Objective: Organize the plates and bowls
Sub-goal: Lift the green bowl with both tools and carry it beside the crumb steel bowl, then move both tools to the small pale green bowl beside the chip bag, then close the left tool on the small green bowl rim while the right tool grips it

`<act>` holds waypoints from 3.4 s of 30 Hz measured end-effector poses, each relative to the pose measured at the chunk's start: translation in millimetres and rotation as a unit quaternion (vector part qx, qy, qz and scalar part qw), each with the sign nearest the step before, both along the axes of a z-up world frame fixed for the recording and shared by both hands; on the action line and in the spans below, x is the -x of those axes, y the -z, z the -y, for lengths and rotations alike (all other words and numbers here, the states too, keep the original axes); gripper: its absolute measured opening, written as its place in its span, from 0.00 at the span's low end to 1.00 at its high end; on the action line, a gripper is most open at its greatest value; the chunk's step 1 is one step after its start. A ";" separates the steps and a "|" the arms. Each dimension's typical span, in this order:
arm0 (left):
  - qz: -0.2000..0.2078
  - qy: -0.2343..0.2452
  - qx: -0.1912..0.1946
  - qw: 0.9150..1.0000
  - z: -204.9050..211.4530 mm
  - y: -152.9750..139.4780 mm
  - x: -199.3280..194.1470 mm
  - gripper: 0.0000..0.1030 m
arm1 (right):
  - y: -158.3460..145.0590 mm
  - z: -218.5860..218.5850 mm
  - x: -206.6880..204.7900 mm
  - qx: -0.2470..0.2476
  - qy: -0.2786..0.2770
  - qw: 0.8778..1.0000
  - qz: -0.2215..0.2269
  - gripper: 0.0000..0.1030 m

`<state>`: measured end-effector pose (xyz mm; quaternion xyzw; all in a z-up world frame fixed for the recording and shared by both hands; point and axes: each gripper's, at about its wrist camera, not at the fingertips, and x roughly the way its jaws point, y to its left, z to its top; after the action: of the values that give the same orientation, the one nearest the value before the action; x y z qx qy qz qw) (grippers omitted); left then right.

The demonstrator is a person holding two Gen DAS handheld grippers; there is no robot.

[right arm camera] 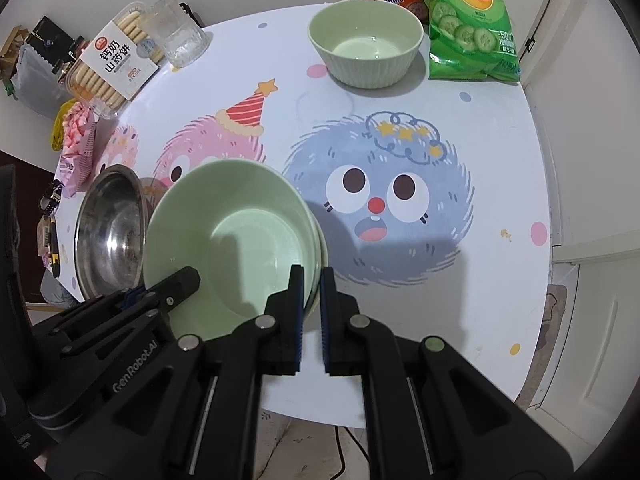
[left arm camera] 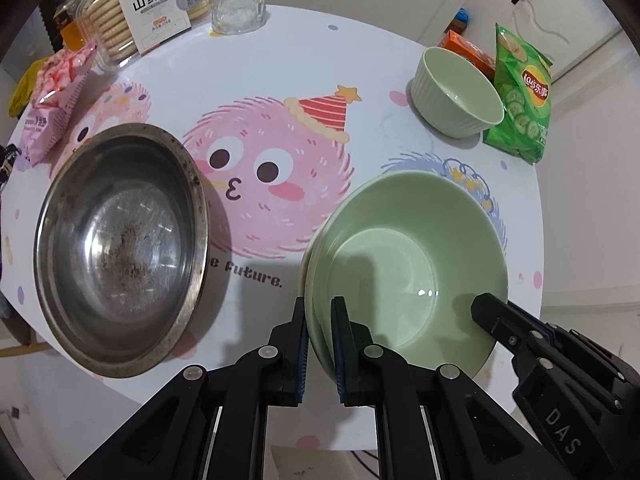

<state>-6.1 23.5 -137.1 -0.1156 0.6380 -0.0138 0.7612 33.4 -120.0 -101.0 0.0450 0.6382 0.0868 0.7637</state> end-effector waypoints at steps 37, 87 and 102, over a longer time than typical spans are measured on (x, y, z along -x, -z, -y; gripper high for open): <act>0.050 0.007 -0.033 0.998 -13.6 -31.0 -31.6 1.00 | -35.1 45.0 -24.0 0.003 0.055 0.998 0.044 1.00; -0.010 0.139 -0.023 0.990 79.9 44.7 -260.1 0.61 | 57.6 97.3 -209.9 -0.016 0.251 0.966 -0.065 0.68; -0.013 0.148 -0.004 0.989 86.0 41.9 -255.6 0.25 | 62.6 93.2 -208.8 -0.013 0.236 0.969 -0.070 0.18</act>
<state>249.4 -62.5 -179.0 -0.0169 0.6577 -0.1226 0.7431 242.2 -213.2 -163.5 0.2103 0.6598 -0.0912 0.7156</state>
